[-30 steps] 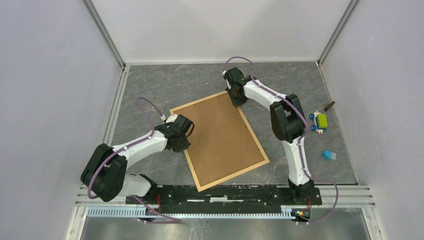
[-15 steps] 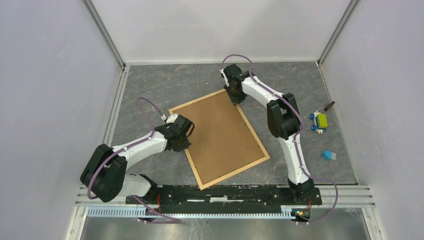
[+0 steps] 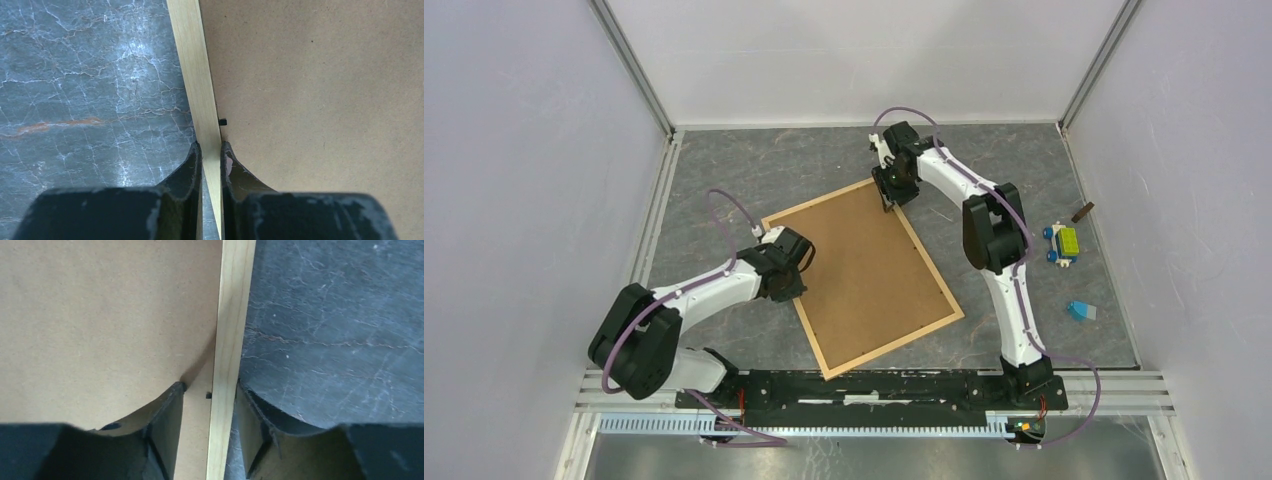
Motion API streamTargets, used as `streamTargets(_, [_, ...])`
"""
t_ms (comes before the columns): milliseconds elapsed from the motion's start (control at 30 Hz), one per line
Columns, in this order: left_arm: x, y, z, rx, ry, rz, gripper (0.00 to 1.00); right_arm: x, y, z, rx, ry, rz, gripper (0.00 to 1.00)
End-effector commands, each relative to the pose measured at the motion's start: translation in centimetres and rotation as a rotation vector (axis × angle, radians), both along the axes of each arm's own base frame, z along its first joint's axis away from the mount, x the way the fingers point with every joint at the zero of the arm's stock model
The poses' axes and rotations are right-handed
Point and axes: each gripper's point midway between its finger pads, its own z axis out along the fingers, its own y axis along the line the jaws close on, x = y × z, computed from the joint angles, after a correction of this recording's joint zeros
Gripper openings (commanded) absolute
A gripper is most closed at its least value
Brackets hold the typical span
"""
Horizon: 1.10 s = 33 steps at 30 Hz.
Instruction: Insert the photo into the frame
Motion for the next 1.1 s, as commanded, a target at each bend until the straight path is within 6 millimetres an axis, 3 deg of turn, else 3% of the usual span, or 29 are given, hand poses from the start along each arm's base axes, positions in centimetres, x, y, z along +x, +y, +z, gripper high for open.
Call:
streamTargets(0, [0.9, 0.3, 0.0, 0.079, -0.004, -0.09, 0.02, -1.2, 4.7, 1.9, 0.298, 0.021, 0.061, 0.55])
streamTargets(33, [1.0, 0.6, -0.1, 0.094, 0.002, -0.09, 0.02, -0.5, 4.6, 5.3, 0.365, -0.058, 0.038, 0.62])
streamTargets(100, [1.2, 1.0, 0.0, 0.115, 0.012, -0.091, 0.02, -0.3, 2.7, 8.8, 0.432, -0.158, -0.022, 0.71])
streamTargets(133, [1.4, 1.1, 0.2, 0.123, 0.011, -0.096, 0.02, -0.5, 1.3, 9.6, 0.422, -0.193, -0.061, 0.73])
streamTargets(200, [1.7, 1.2, 0.4, 0.138, 0.011, -0.113, 0.02, -1.4, -1.9, 9.9, 0.341, -0.236, -0.134, 0.74])
streamTargets(267, [2.1, 1.5, 0.5, 0.157, 0.024, -0.129, 0.02, -3.3, -4.9, 8.5, 0.229, -0.247, -0.185, 0.75])
streamTargets(367, [3.1, 1.5, 0.6, 0.16, 0.048, -0.155, 0.02, -7.0, -6.4, 5.7, 0.195, -0.189, -0.202, 0.74])
streamTargets(433, [4.1, 1.6, 0.8, 0.179, 0.06, -0.164, 0.02, -10.7, -5.6, 3.3, 0.273, -0.109, -0.175, 0.74])
streamTargets(500, [5.2, 2.0, 0.7, 0.226, 0.068, -0.163, 0.02, -12.9, -5.3, 2.0, 0.314, -0.083, -0.166, 0.74])
streamTargets(667, [7.9, 3.1, 0.1, 0.314, 0.094, -0.155, 0.02, -16.3, -5.8, -0.3, 0.237, -0.064, -0.117, 0.73])
streamTargets(733, [8.8, 2.1, -0.3, 0.255, 0.136, -0.152, 0.02, -17.6, -5.5, -0.6, 0.246, -0.06, -0.102, 0.72])
streamTargets(833, [12.0, 0.4, -0.3, 0.206, 0.112, -0.174, 0.02, -19.8, -3.3, 0.2, 0.304, -0.067, -0.06, 0.71])
streamTargets(900, [15.3, -0.6, -0.2, 0.207, 0.09, -0.188, 0.02, -21.5, -0.8, 1.4, 0.395, -0.068, -0.036, 0.71])
streamTargets(1000, [19.9, -1.4, 0.2, 0.241, 0.076, -0.221, 0.02, -24.1, 3.4, 4.2, 0.539, -0.088, 0.014, 0.71])
streamTargets(1067, [22.4, -2.0, 1.9, 0.262, 0.063, -0.259, 0.02, -25.4, 5.3, 6.4, 0.646, -0.094, 0.04, 0.72])
